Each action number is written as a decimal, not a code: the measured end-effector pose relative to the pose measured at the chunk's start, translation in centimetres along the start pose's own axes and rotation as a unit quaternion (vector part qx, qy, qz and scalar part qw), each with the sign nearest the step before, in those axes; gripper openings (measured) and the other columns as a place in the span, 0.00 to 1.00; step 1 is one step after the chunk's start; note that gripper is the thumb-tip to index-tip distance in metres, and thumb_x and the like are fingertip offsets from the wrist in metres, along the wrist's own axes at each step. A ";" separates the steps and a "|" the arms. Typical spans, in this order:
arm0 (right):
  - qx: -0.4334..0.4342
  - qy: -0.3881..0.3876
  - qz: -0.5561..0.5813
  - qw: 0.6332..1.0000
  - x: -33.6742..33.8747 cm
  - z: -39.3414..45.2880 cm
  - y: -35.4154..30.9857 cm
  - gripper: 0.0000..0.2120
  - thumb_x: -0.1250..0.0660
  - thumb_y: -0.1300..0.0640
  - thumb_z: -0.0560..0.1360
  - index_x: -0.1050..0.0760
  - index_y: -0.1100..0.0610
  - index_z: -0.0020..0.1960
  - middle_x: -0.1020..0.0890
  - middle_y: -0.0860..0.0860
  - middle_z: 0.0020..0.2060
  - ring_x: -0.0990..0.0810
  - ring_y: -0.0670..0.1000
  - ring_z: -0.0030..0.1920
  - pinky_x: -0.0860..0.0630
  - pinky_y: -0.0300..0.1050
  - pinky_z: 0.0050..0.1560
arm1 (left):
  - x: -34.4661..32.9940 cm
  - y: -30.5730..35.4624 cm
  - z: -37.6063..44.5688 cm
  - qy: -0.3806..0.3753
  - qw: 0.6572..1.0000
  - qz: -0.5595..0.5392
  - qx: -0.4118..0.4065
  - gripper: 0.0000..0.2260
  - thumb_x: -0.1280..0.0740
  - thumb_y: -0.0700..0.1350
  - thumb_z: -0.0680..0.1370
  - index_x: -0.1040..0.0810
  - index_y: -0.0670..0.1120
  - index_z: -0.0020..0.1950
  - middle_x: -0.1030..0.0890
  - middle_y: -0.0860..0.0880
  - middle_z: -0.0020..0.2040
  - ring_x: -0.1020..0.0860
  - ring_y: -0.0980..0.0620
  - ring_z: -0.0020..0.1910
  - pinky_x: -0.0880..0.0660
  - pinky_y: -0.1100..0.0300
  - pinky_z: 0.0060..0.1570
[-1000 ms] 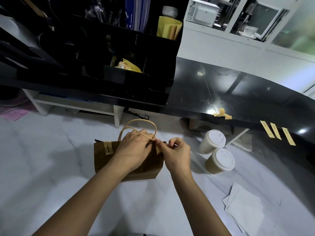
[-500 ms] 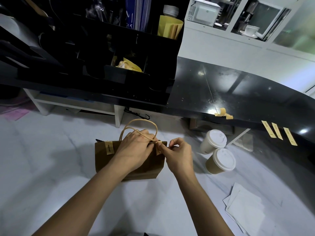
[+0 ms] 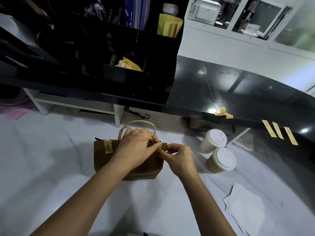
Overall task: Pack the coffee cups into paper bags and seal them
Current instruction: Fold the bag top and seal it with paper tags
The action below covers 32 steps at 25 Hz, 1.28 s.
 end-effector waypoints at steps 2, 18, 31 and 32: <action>0.008 -0.019 -0.013 1.000 -0.2 0.0 0.2 0.06 0.23 0.48 0.72 0.14 0.50 0.41 0.18 0.49 0.35 0.26 0.44 0.31 0.33 0.35 0.27 | 0.1 0.0 0.0 0.009 1.000 -0.005 -0.013 0.05 0.32 0.56 0.79 0.19 0.57 0.50 0.21 0.60 0.50 0.27 0.58 0.53 0.33 0.58 0.55; 0.022 0.003 0.006 1.000 -1.4 -0.1 1.0 0.06 0.25 0.51 0.73 0.15 0.52 0.40 0.21 0.47 0.34 0.29 0.46 0.30 0.35 0.40 0.30 | -0.1 -0.4 -0.2 0.037 0.998 0.019 -0.054 0.06 0.33 0.55 0.79 0.19 0.57 0.53 0.23 0.60 0.48 0.30 0.57 0.52 0.32 0.57 0.55; 0.019 0.101 0.031 0.994 -1.9 -1.1 1.3 0.06 0.27 0.50 0.75 0.18 0.49 0.41 0.20 0.48 0.33 0.24 0.45 0.33 0.29 0.34 0.29 | 3.6 -0.5 -5.8 0.157 0.983 -0.027 -0.092 0.18 0.33 0.42 0.80 0.25 0.48 0.70 0.20 0.51 0.62 0.22 0.53 0.60 0.22 0.59 0.59; 0.018 0.105 0.035 0.994 -1.9 -1.2 1.3 0.05 0.27 0.50 0.75 0.18 0.49 0.41 0.20 0.49 0.34 0.24 0.45 0.33 0.29 0.35 0.28 | 4.3 -0.6 -6.5 0.184 0.977 -0.030 -0.103 0.16 0.33 0.41 0.79 0.22 0.48 0.67 0.19 0.51 0.58 0.21 0.53 0.57 0.21 0.58 0.56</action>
Point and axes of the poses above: each hand's wrist, its own z-axis towards the middle knuckle, its own x-axis out of the back of the hand, y = z × x, the point moved 6 cm from there along z, towards the middle knuckle
